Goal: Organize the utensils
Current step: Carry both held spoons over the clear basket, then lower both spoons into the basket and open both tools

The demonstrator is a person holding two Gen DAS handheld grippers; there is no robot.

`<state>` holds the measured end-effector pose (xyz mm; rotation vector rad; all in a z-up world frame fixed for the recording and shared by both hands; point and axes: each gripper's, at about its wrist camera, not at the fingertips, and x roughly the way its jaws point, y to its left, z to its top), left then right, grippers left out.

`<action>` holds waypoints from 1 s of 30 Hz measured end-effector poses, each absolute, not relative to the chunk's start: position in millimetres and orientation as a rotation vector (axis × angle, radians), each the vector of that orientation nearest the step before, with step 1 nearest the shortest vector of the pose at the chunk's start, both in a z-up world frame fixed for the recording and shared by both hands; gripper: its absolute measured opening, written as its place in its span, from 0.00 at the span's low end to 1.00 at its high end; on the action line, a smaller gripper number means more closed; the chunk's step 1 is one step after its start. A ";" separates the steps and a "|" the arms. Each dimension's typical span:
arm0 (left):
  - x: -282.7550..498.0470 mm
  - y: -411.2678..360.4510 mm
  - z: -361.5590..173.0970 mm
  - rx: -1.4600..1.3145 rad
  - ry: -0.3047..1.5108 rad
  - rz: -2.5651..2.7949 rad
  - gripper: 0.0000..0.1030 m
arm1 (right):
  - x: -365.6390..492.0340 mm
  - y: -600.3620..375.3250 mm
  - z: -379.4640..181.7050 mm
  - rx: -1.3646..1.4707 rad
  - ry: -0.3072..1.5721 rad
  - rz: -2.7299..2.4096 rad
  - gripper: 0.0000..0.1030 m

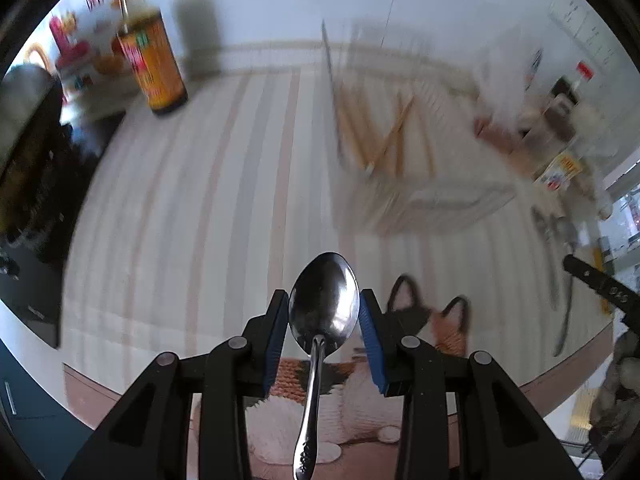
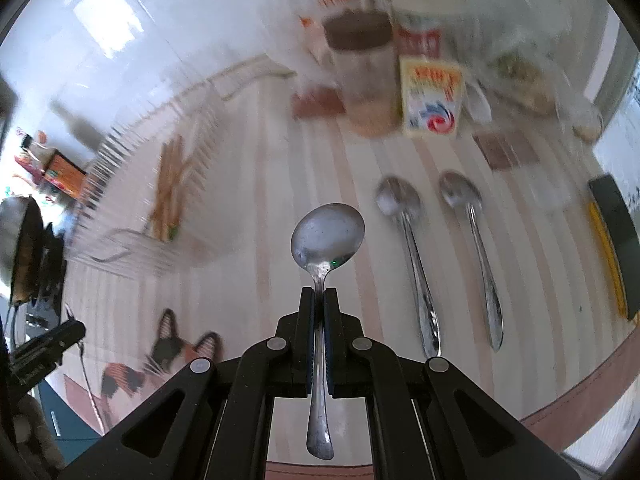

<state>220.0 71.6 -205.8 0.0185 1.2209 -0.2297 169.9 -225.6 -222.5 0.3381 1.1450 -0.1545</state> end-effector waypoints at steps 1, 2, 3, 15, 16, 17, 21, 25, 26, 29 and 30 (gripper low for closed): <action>221.3 70.3 -194.8 0.014 1.200 -0.229 0.31 | 171.8 -224.3 -215.2 0.340 1.131 -0.141 0.04; 223.4 70.3 -180.3 0.007 1.176 -0.228 0.31 | 174.0 -223.1 -208.6 0.347 1.118 -0.128 0.04; 225.2 73.1 -169.4 0.000 1.161 -0.229 0.31 | 176.4 -222.1 -202.7 0.354 1.107 -0.116 0.04; 302.9 44.3 -74.8 -0.138 1.016 -0.275 0.31 | 258.0 -186.6 -142.2 0.470 1.007 0.092 0.04; 313.2 39.7 -76.5 -0.143 1.025 -0.279 0.31 | 266.8 -183.0 -141.4 0.468 1.008 0.099 0.04; 326.0 35.3 -80.2 -0.152 1.037 -0.284 0.31 | 281.8 -178.0 -142.7 0.467 1.015 0.107 0.04; 368.9 21.0 -105.9 -0.165 1.108 -0.284 0.31 | 324.4 -168.6 -158.6 0.481 1.065 0.112 0.04; 402.7 9.7 -141.7 -0.158 1.217 -0.277 0.32 | 365.5 -159.8 -191.0 0.476 1.168 0.135 0.04; 408.0 8.8 -148.6 -0.156 1.245 -0.269 0.32 | 370.4 -159.5 -197.4 0.482 1.198 0.142 0.04; 407.8 13.3 -153.2 -0.156 1.248 -0.234 0.33 | 383.9 -156.9 -214.6 0.475 1.276 0.168 0.05; 405.5 15.1 -151.6 -0.142 1.239 -0.211 0.41 | 383.3 -158.5 -214.1 0.467 1.272 0.165 0.06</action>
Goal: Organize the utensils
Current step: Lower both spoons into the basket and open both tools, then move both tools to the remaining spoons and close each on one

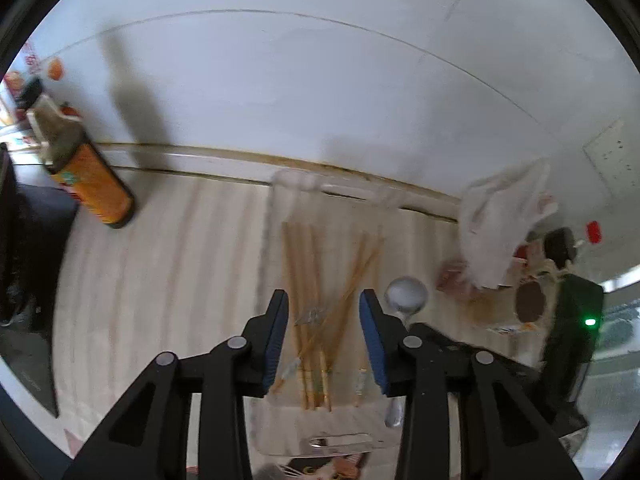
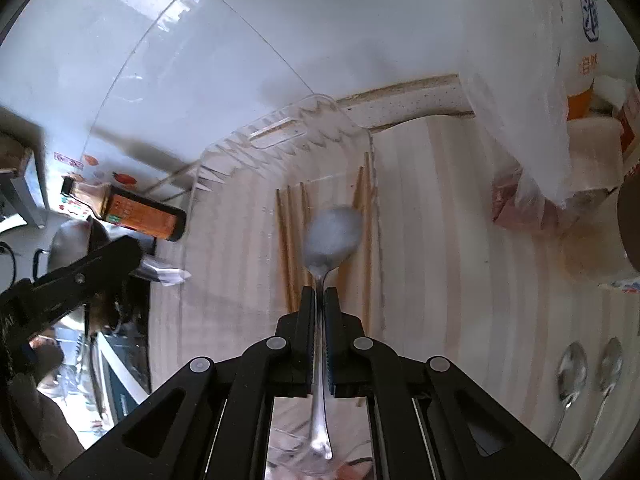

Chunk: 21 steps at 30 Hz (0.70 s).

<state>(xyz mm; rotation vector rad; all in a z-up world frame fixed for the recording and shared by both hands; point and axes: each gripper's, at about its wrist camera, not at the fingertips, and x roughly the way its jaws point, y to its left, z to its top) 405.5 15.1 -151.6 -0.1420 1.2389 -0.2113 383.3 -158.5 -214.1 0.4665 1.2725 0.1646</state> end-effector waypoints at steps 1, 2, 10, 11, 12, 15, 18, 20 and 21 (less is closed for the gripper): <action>401.0 17.4 -146.9 -0.110 1.214 -0.172 0.51 | 380.8 -162.1 -210.8 0.465 1.257 0.162 0.11; 397.1 18.8 -143.4 -0.092 1.193 -0.151 0.55 | 378.8 -166.0 -207.9 0.472 1.248 0.160 0.15; 352.8 10.1 -118.5 0.018 1.022 -0.027 0.87 | 317.6 -228.2 -164.0 0.443 1.133 0.026 0.43; 345.7 1.9 -115.5 0.027 0.998 -0.036 0.95 | 311.4 -237.0 -158.9 0.446 1.126 0.003 0.46; 342.9 -3.8 -114.1 0.029 0.988 -0.049 1.00 | 297.1 -251.0 -156.5 0.448 1.116 -0.033 0.48; 328.0 -33.1 -113.0 0.046 0.977 -0.085 1.00 | 260.1 -291.7 -158.1 0.432 1.119 -0.151 0.50; 307.5 -71.3 -118.2 0.113 0.957 -0.076 1.00 | 232.6 -328.8 -174.5 0.389 1.188 -0.258 0.50; 293.9 -97.6 -130.3 0.156 0.975 -0.056 1.00 | 221.1 -348.6 -194.5 0.370 1.247 -0.283 0.50; 288.0 -109.2 -138.1 0.178 0.992 -0.053 1.00 | 218.7 -355.6 -202.7 0.359 1.274 -0.290 0.50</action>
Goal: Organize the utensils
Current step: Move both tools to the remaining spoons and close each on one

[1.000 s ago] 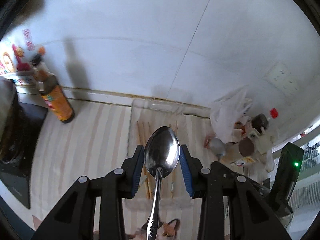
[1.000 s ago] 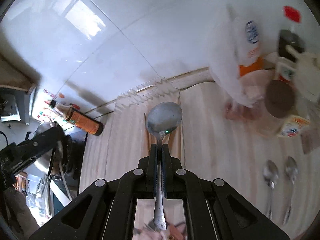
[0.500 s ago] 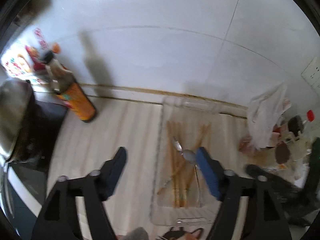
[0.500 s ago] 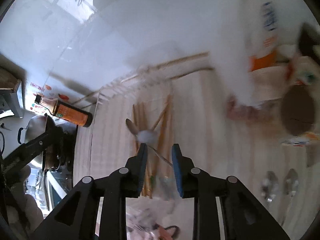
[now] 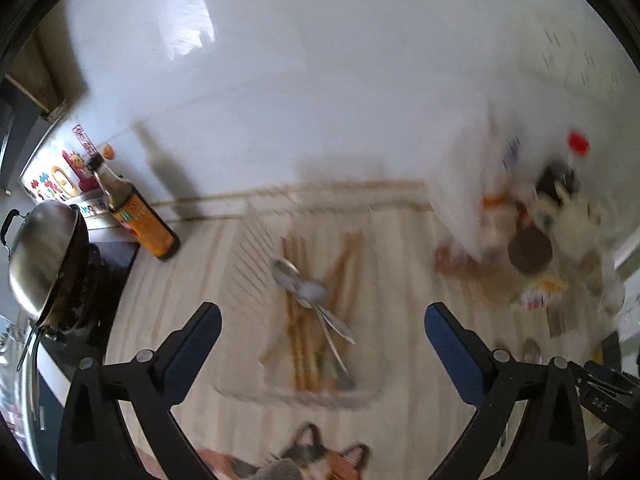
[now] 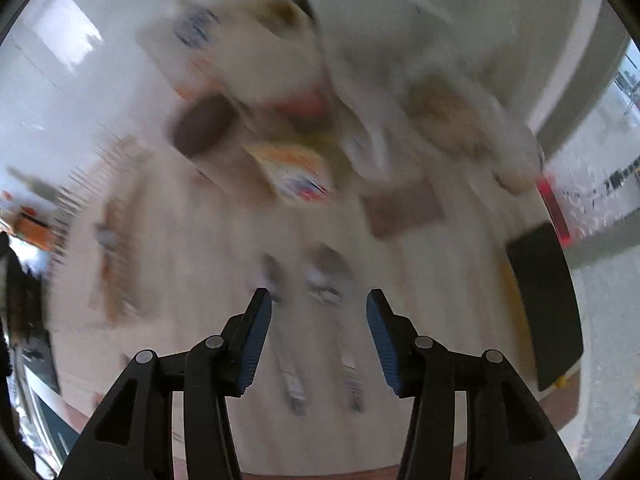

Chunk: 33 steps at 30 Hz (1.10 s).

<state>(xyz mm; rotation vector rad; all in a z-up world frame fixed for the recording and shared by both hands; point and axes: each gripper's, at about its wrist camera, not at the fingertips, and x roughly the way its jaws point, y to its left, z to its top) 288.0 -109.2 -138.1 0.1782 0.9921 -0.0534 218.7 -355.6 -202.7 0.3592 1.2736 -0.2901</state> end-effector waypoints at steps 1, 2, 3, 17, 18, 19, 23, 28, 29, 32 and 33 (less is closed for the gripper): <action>282.7 -121.5 -147.5 0.208 1.018 -0.054 1.00 | 217.6 -360.0 -211.1 0.348 1.298 -0.292 0.50; 277.8 -134.2 -160.4 0.242 1.057 -0.058 1.00 | 216.6 -363.5 -220.7 0.339 1.317 -0.284 0.50; 274.0 -142.5 -170.0 0.264 1.082 -0.064 1.00 | 217.7 -365.3 -231.8 0.325 1.335 -0.269 0.50; 245.5 -200.5 -219.1 0.368 1.205 -0.129 1.00 | 211.4 -363.9 -281.1 0.199 1.358 -0.277 0.06; 244.2 -205.6 -221.8 0.360 1.217 -0.153 1.00 | 206.0 -370.6 -280.5 0.219 1.356 -0.283 0.06; 243.0 -213.5 -226.2 0.345 1.242 -0.186 1.00 | 198.2 -379.1 -278.7 0.235 1.353 -0.302 0.06; 242.6 -249.8 -262.1 0.278 1.408 -0.322 1.00 | 171.4 -407.8 -276.9 0.308 1.355 -0.352 0.06; 246.7 -278.9 -294.2 0.260 1.494 -0.387 0.71 | 147.9 -432.2 -276.6 0.366 1.351 -0.407 0.06; 247.8 -283.1 -299.5 0.265 1.503 -0.389 0.68 | 143.1 -437.5 -276.1 0.381 1.348 -0.412 0.06; 250.1 -289.2 -306.2 0.291 1.488 -0.383 0.47 | 138.9 -442.5 -277.2 0.400 1.343 -0.425 0.06; 250.2 -290.7 -306.4 0.292 1.477 -0.387 0.41 | 136.7 -443.9 -276.9 0.401 1.341 -0.427 0.06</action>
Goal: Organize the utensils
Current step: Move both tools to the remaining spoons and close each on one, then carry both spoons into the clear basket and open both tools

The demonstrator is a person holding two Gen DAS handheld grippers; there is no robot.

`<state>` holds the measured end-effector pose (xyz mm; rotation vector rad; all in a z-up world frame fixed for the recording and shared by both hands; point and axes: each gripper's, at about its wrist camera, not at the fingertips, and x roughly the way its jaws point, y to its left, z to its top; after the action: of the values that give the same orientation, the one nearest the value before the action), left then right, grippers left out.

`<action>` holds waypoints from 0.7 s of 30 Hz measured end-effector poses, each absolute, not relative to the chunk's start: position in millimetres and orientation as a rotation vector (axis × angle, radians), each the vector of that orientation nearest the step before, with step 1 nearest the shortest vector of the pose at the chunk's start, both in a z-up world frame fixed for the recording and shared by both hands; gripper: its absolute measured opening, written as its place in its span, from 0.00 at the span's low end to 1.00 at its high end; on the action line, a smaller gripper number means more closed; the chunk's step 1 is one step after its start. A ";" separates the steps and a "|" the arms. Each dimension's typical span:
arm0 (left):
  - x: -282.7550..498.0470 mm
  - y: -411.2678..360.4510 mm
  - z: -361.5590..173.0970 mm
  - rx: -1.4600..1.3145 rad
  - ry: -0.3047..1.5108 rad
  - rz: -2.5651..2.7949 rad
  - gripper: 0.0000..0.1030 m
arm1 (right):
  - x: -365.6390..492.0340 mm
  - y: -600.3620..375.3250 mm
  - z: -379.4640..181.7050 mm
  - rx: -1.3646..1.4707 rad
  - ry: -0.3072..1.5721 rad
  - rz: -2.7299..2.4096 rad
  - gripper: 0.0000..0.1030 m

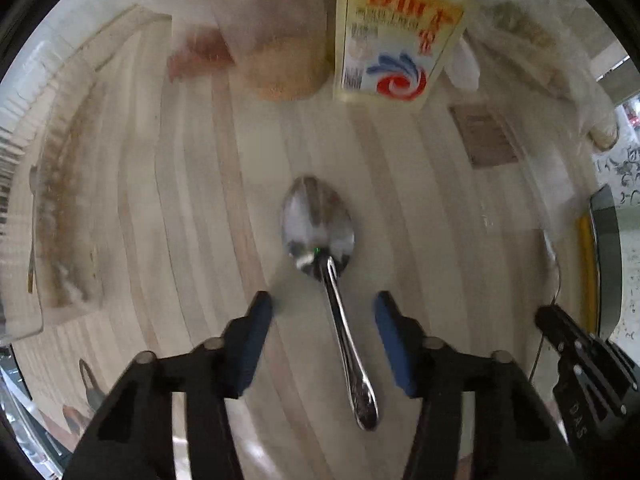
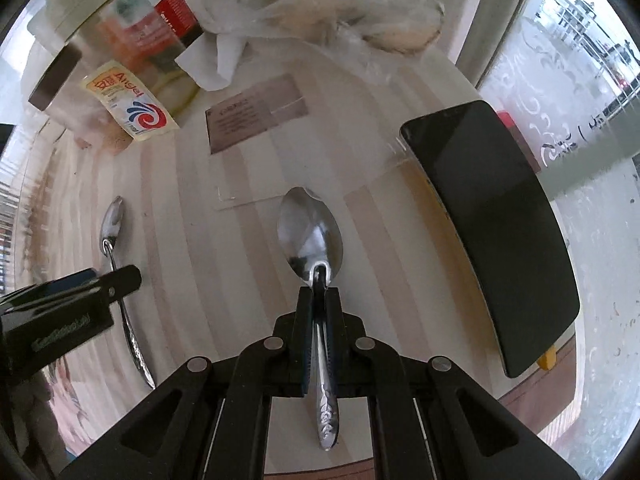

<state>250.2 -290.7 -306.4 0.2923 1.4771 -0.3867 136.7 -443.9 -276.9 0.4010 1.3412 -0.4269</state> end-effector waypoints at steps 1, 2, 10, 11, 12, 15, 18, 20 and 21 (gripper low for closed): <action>250.9 -291.7 -305.9 0.295 1.472 -0.390 0.33 | 135.5 -444.9 -277.1 0.401 1.340 -0.430 0.06; 251.7 -292.3 -304.9 0.298 1.465 -0.393 0.26 | 135.6 -439.1 -274.9 0.399 1.339 -0.433 0.06; 250.3 -288.1 -300.7 0.358 1.429 -0.394 0.03 | 142.9 -424.7 -277.8 0.388 1.319 -0.432 0.06; 249.3 -284.8 -298.8 0.361 1.419 -0.395 0.03 | 142.4 -423.6 -276.4 0.388 1.313 -0.429 0.06; 249.7 -280.6 -297.5 0.360 1.414 -0.397 0.03 | 141.9 -422.5 -274.8 0.390 1.308 -0.424 0.06; 248.1 -268.3 -288.0 0.353 1.395 -0.402 0.03 | 141.7 -417.9 -268.2 0.384 1.290 -0.413 0.06; 245.1 -259.4 -274.5 0.346 1.368 -0.404 0.03 | 147.8 -410.8 -261.5 0.387 1.271 -0.400 0.06; 244.4 -254.1 -261.4 0.338 1.343 -0.405 0.03 | 151.0 -409.8 -252.3 0.385 1.251 -0.392 0.06; 244.2 -250.8 -256.1 0.338 1.329 -0.405 0.03 | 151.5 -409.4 -249.0 0.385 1.245 -0.389 0.06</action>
<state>244.2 -250.8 -256.1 0.3376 1.3292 -0.4049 151.5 -409.4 -249.0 0.3850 1.2455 -0.3885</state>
